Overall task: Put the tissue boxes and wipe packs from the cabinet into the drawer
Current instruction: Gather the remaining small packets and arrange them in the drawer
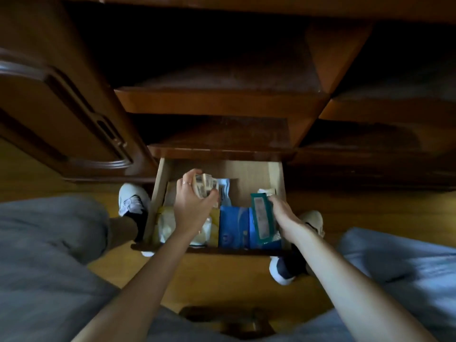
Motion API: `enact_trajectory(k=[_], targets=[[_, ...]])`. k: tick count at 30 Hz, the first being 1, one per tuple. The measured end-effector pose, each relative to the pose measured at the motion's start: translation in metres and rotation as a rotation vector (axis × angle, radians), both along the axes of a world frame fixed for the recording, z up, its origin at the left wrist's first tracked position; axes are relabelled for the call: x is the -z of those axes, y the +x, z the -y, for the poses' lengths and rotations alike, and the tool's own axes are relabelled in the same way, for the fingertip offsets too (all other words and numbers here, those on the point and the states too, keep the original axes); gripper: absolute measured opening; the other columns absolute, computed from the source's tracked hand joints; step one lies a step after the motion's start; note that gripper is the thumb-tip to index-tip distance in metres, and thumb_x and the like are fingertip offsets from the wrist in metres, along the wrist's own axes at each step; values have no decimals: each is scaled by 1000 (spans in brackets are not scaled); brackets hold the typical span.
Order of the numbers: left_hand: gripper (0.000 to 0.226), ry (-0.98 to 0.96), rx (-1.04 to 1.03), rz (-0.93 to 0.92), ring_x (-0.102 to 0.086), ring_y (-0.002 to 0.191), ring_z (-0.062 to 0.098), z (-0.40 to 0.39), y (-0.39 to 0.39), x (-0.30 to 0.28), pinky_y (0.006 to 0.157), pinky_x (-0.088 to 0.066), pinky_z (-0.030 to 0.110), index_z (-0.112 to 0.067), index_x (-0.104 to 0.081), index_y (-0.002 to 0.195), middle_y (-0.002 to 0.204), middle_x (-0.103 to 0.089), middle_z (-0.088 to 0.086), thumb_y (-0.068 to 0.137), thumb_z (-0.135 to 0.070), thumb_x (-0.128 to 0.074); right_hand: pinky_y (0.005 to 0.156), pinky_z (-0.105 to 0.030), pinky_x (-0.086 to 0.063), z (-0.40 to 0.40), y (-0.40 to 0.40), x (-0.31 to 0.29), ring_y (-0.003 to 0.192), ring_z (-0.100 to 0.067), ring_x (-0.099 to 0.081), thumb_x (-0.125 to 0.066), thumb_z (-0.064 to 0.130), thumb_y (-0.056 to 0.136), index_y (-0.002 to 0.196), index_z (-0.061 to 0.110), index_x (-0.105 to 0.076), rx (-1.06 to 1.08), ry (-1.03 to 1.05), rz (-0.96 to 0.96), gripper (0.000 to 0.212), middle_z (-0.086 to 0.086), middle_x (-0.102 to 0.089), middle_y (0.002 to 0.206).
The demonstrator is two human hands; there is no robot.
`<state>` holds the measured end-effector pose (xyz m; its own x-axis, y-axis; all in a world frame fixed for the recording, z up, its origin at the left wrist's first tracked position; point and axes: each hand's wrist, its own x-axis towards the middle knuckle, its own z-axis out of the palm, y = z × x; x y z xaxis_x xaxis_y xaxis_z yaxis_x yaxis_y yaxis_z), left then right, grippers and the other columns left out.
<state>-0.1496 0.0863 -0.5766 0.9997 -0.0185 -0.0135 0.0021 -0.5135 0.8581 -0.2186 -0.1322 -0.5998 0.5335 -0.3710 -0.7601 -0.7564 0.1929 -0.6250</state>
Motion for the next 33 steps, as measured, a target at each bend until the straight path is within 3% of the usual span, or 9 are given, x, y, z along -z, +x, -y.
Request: enact_trajectory(k=[2,4,8,11,14,19,22,28,33], targets=[[53,-27,-4,-27,-60,87,-3,-8,4,8,66,-52,22,-39,-52,122,112,-56,-8,77,-33,-78,92,-42,-49,2,-1,9,101,-26,-61,-43,40,105,123,22,-61,-82,-34,-11,31,-13,-64,118],[53,-61,-27,-51,-66,86,10,-15,10,12,68,-59,39,-36,-52,123,113,-59,-1,77,-30,-78,79,-37,-48,5,1,14,102,-22,-61,-50,31,105,125,20,-61,-154,-86,31,26,-10,-65,121],[55,-130,-111,-44,-70,90,20,-26,25,10,65,-61,35,-28,-54,127,114,-62,4,78,-22,-79,77,-38,-58,-2,10,20,99,-17,-70,-70,24,95,93,34,-70,-264,-295,173,10,6,-74,102],[59,-116,-176,-87,-67,98,21,-37,39,4,77,-61,47,-34,-52,127,118,-59,4,75,-29,-79,68,-24,-58,-13,17,27,81,6,-69,-79,29,87,77,43,-69,-286,-361,238,20,25,-73,81],[56,-38,-99,-125,-68,94,18,-41,38,6,76,-61,47,-34,-52,124,112,-60,-3,76,-28,-80,60,-8,-49,-18,20,35,83,12,-67,-77,33,90,99,33,-74,-345,-350,265,10,19,-73,94],[57,51,19,-219,-67,89,16,-38,24,30,72,-60,43,-31,-53,127,112,-62,0,76,-33,-80,84,-37,-58,10,31,25,116,-22,-65,-59,22,102,135,26,-56,-83,-598,196,33,-2,-65,129],[60,112,100,-237,-65,90,18,-26,24,36,68,-56,35,-32,-52,129,114,-61,0,75,-38,-79,81,-38,-55,30,31,19,125,-28,-60,-54,8,102,145,33,-38,-35,-588,183,52,-7,-57,142],[59,132,190,-231,-58,93,13,0,19,40,71,-51,31,-32,-53,128,111,-53,-7,74,-40,-77,87,-37,-49,23,4,32,114,-14,-57,-66,31,98,146,38,-31,-489,-697,239,60,8,-56,130],[58,129,225,-262,-59,97,13,8,15,44,77,-54,36,-33,-54,124,112,-55,-6,71,-40,-76,85,-39,-53,19,-13,47,122,-31,-57,-63,20,97,140,24,-39,-899,-808,6,49,-10,-43,142]])
